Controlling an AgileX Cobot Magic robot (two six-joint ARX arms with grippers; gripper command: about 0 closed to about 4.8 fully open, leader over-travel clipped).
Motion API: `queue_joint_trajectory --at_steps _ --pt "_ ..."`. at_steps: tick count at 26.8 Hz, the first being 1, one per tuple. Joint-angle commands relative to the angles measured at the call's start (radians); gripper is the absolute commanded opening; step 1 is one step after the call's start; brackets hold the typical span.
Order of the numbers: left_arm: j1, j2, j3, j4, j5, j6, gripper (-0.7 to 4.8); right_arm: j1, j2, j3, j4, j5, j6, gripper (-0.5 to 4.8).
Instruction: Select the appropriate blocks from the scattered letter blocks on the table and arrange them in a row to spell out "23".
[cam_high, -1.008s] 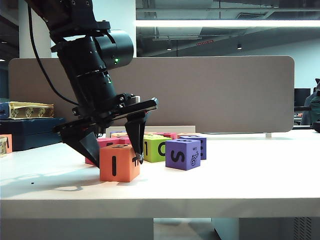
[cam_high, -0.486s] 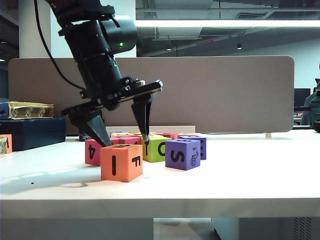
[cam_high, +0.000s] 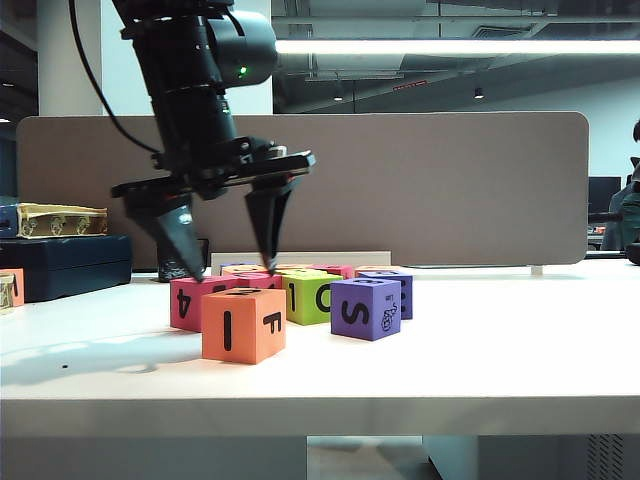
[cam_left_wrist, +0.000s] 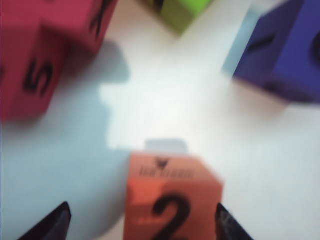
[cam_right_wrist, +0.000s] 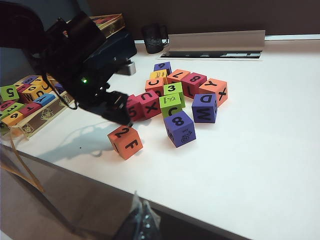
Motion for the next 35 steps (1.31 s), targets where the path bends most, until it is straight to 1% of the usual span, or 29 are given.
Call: queue_joint_trajectory --at_steps 1,4,11,17,23,28,32,35 --pt "-0.001 -0.005 0.003 -0.086 0.05 0.01 3.63 0.0 0.003 0.002 0.014 -0.002 -0.003 -0.01" --pt "-0.001 -0.005 0.003 -0.081 0.097 0.017 3.63 0.0 0.003 0.002 0.014 -0.002 -0.003 -0.01" --pt "-0.001 -0.004 0.003 -0.069 0.099 0.019 3.63 0.0 0.003 0.002 0.014 -0.002 -0.003 -0.01" --pt "-0.003 -0.004 0.002 -0.067 0.173 0.016 3.63 0.0 0.003 0.002 0.02 0.002 -0.003 -0.01" --pt "-0.012 -0.004 0.002 -0.067 0.211 0.013 3.63 0.0 0.003 0.002 0.02 0.002 -0.003 -0.01" --pt "-0.018 -0.004 0.002 -0.071 0.216 -0.001 3.63 0.0 0.003 0.002 0.02 0.002 -0.003 -0.01" --pt "-0.021 -0.004 0.002 -0.089 0.249 -0.011 3.63 0.0 0.003 0.002 0.02 0.002 -0.003 -0.01" --pt "-0.02 -0.005 0.003 -0.098 0.249 -0.011 3.63 0.0 0.003 0.002 0.02 0.002 -0.003 -0.01"
